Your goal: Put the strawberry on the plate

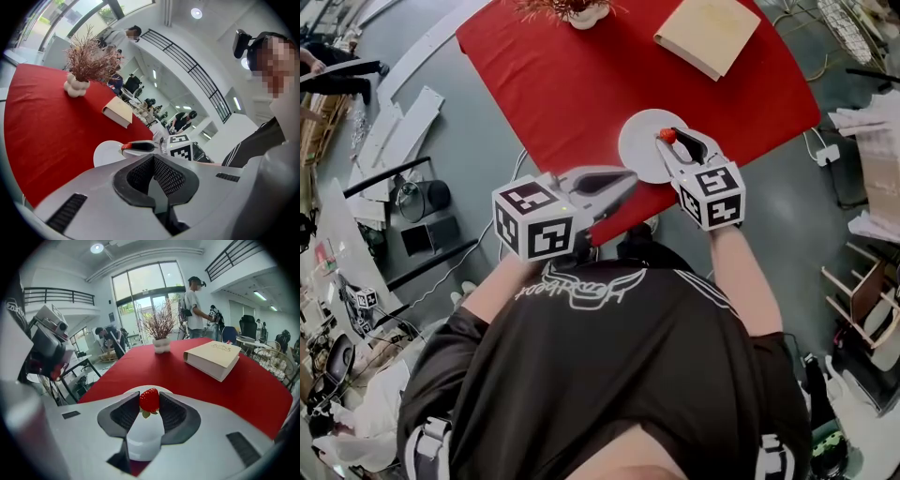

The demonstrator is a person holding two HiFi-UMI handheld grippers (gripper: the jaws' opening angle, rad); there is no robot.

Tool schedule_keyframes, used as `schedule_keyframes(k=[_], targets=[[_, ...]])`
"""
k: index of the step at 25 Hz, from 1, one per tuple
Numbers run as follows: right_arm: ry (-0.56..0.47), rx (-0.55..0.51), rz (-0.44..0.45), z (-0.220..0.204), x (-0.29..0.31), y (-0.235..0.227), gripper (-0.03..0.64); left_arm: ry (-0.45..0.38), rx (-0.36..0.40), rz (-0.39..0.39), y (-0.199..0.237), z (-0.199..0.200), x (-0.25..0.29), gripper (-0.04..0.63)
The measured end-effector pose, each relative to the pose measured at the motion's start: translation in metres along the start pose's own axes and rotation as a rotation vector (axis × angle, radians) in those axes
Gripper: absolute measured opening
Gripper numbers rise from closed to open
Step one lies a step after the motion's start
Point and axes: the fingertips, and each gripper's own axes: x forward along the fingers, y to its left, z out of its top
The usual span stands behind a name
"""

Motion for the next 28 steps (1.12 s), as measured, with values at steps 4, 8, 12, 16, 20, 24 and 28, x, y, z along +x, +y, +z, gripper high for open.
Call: schedule_keyframes(k=[4,8,12,16,20,24,28], targets=[[0.052,-0.061,-0.018,-0.009,0.009,-0.002,0.123,-0.006,-0.009,0.011,0.003,0.000,0.000,0.008],[0.082,-0.094,-0.024,-0.014,0.016,-0.003,0.123,-0.007,-0.015,0.016,0.005,-0.001,0.001,0.008],[0.100,-0.107,-0.020,-0.016,0.022,0.000,0.123,-0.008,-0.019,0.017,0.007,-0.001,0.001,0.008],[0.129,-0.125,-0.036,-0.023,0.024,0.000,0.123,-0.005,-0.024,0.020,0.006,-0.003,0.000,0.008],[0.161,-0.143,-0.041,-0.027,0.027,0.000,0.124,-0.013,-0.028,0.026,0.008,-0.003,-0.002,0.008],[0.164,-0.123,-0.033,-0.027,0.027,-0.002,0.124,-0.010,-0.034,0.050,0.013,-0.007,-0.003,0.008],[0.167,-0.135,-0.030,-0.028,0.026,-0.001,0.124,-0.008,-0.042,0.051,0.013,-0.011,-0.005,0.008]])
